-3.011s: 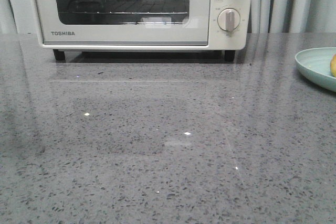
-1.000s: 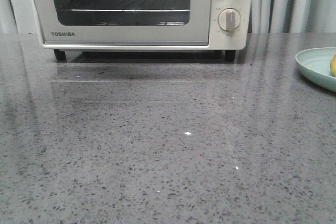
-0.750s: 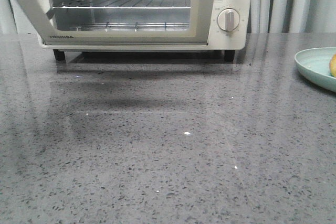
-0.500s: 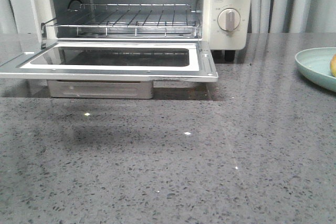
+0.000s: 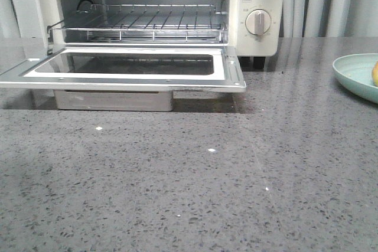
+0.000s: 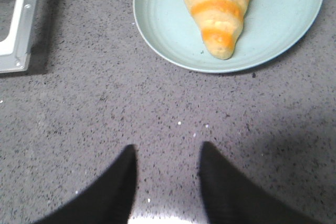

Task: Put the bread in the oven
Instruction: 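Move the right gripper above the bread roll on the plate, then grasp the striped bread roll with the right gripper and lift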

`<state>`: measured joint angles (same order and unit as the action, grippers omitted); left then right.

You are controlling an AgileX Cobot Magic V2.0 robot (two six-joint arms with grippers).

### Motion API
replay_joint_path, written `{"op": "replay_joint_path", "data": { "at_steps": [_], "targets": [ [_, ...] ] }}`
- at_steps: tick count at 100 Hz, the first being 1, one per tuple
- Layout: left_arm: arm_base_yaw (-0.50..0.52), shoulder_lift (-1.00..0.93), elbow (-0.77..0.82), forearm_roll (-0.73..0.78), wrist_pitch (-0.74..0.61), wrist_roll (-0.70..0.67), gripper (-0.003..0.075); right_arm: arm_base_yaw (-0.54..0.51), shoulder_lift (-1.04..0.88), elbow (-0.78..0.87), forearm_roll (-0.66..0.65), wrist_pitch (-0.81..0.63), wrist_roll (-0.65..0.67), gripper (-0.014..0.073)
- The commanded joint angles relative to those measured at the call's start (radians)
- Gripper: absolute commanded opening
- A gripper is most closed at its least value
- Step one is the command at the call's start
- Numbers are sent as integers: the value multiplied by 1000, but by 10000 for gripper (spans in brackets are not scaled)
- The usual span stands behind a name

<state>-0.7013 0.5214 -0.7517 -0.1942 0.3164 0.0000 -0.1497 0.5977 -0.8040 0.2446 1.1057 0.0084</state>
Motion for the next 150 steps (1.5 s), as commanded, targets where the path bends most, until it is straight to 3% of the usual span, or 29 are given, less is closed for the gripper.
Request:
{"op": "replay_joint_path", "data": {
  "at_steps": [1,25,59,78,105,150],
  "targets": [
    [-7,-35,-26,0,-31,0,-22,-7,63,-31,14,-102,-8,414],
    [-7,-79,-26,9,31,0,-22,-7,238,-41,14,-261,-49,421],
    [-7,-82,-26,9,55,0,-22,-7,559,-224,14,-306,-91,419],
    [-7,-82,-26,9,57,0,-22,-7,693,-312,-36,-302,-91,370],
    [-7,-82,-26,9,57,0,-22,-7,789,-331,-108,-307,-91,358],
    [-7,-82,-26,9,57,0,-22,-7,888,-331,-123,-292,-91,357]
  ]
}}
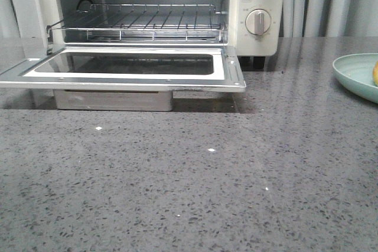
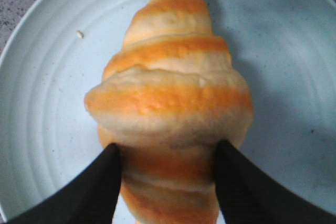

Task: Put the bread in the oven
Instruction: 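Grasp the striped bread roll with the right gripper and lift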

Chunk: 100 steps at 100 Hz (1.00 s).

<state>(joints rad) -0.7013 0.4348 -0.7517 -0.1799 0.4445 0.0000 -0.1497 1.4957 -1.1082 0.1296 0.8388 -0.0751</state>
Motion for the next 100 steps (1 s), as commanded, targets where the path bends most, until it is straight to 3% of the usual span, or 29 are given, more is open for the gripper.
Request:
{"op": "replay_joint_path", "data": {
  "at_steps": [1,10,27,64,82,100],
  "targets": [
    [-7,5,-26,-5,-71,0,-22,-7,-8,-27,-8,-23,-8,356],
    [-7,4,-26,-5,-71,0,-22,-7,-9,-27,-8,-18,-8,276],
    [-7,-18,-26,-1,-71,0,-22,-7,-9,-27,-8,8,-8,-77],
    [-7,-44,-26,-1,-69,0,-22,49,-152,-59,-8,90,-19,-66],
    [14,-44,-26,53,-71,-6,-22,157,-246,-139,-8,219,-20,-66],
    [129,-45,-30,95,-68,-6,-22,302,-317,-204,-8,318,-20,-66]
  ]
}}
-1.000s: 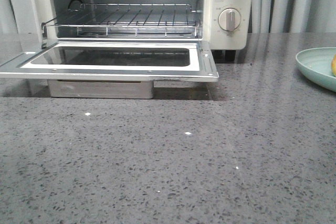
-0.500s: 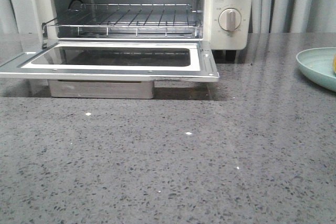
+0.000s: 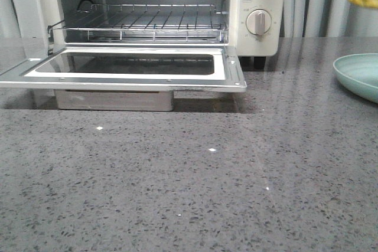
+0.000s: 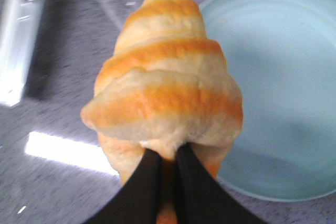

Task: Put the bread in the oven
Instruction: 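Grasp the striped bread roll with the right gripper and lift, then carry the bread roll with the right gripper into the open oven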

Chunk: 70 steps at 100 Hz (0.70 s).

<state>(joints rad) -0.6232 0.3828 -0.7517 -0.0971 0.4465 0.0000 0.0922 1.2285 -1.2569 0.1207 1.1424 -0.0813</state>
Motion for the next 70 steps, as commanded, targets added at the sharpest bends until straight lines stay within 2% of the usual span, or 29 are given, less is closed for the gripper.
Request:
{"op": "replay_joint_path", "data": {
  "at_steps": [1,24,37,47,70],
  "targets": [
    [56,7,-32,15,-68,-6,-22,66,-53,-58,1,19,-13,-66],
    [249,-10,-52,97,-27,-6,-22,271,-59,-84,1,17,-13,-66],
    [327,-39,-52,103,-27,0,-22,383,-33,-90,1,-40,-13,-66],
    [354,-51,-52,110,-23,0,-22,459,1,-113,-25,-83,-13,-66],
    [360,-53,-52,113,40,0,-22,629,126,-231,-208,-90,-13,-66]
  ]
}}
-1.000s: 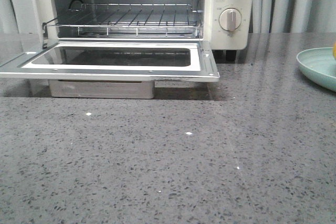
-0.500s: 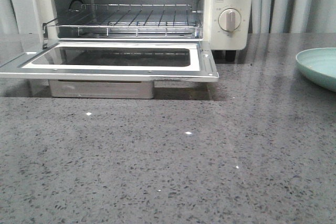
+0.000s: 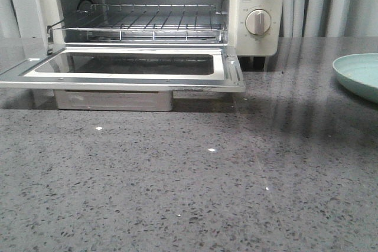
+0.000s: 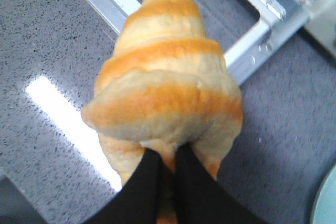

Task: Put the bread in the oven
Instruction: 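Carry the bread roll with the right gripper into the open oven, then lower the bread roll onto the oven rack and open the right gripper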

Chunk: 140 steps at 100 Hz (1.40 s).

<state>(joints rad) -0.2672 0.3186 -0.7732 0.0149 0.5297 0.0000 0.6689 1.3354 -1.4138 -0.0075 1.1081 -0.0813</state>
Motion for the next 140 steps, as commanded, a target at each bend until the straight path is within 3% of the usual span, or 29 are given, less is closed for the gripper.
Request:
{"op": "replay_joint_path", "data": {
  "at_steps": [1,23,48,79,140],
  "targets": [
    [4,11,-31,1,-40,0,-22,57,24,-82,-85,-56,-13,-66],
    [4,11,-31,1,-34,0,-22,178,170,-206,-320,-52,-13,-66],
    [4,0,-31,2,-30,0,-22,189,304,-330,-486,-62,-2,-66],
    [4,0,-31,2,-28,0,-22,177,419,-420,-585,-157,-2,-67],
    [4,0,-31,2,-28,0,-22,65,566,-540,-583,-235,8,-67]
  ]
}}
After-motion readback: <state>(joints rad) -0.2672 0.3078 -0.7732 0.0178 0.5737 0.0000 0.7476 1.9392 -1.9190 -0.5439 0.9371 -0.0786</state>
